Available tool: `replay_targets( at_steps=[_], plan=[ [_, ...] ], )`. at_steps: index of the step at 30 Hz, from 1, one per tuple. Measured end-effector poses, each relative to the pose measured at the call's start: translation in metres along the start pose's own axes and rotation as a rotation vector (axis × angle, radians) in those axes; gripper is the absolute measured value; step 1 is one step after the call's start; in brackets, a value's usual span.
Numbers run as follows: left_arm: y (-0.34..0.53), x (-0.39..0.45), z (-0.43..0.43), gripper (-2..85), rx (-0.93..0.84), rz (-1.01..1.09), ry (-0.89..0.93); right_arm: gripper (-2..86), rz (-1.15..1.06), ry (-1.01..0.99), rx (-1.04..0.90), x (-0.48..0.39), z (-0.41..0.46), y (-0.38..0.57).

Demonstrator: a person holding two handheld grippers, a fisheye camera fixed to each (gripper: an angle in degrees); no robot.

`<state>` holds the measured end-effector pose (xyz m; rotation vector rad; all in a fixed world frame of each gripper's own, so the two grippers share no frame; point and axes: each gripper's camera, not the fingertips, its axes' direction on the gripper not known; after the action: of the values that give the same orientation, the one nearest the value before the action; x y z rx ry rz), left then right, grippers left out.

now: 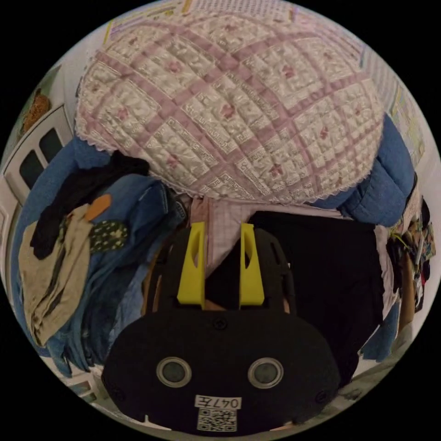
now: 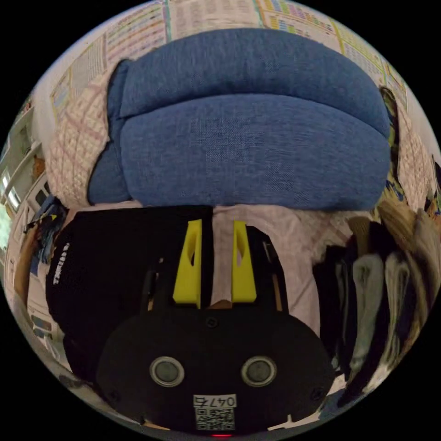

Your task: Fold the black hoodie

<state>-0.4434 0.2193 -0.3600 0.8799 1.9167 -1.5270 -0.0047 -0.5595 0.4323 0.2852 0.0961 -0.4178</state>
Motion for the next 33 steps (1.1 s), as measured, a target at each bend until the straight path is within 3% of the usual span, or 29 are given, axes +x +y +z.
replay_targets(
  at_steps=[5,12,22,26,33],
  plan=[
    [0.181,0.099,-0.079,10.2,-0.001,0.412,0.121,5.0,-0.117,-0.228,-0.057,0.0,-0.067,0.15],
    [0.462,0.241,-0.13,8.5,-0.019,0.771,0.128,3.9,-0.012,-0.256,-0.072,0.032,-0.129,0.329],
    [0.599,0.238,-0.108,8.1,-0.145,0.83,0.058,4.1,0.056,-0.405,-0.099,0.059,-0.156,0.405],
    [0.635,0.208,-0.133,1.2,-0.132,0.798,0.098,0.5,0.009,-0.356,-0.147,0.061,-0.175,0.413],
    [0.69,0.161,-0.202,-0.7,-0.061,0.805,0.112,-0.3,-0.053,-0.245,-0.037,0.068,-0.259,0.4]
  ],
)
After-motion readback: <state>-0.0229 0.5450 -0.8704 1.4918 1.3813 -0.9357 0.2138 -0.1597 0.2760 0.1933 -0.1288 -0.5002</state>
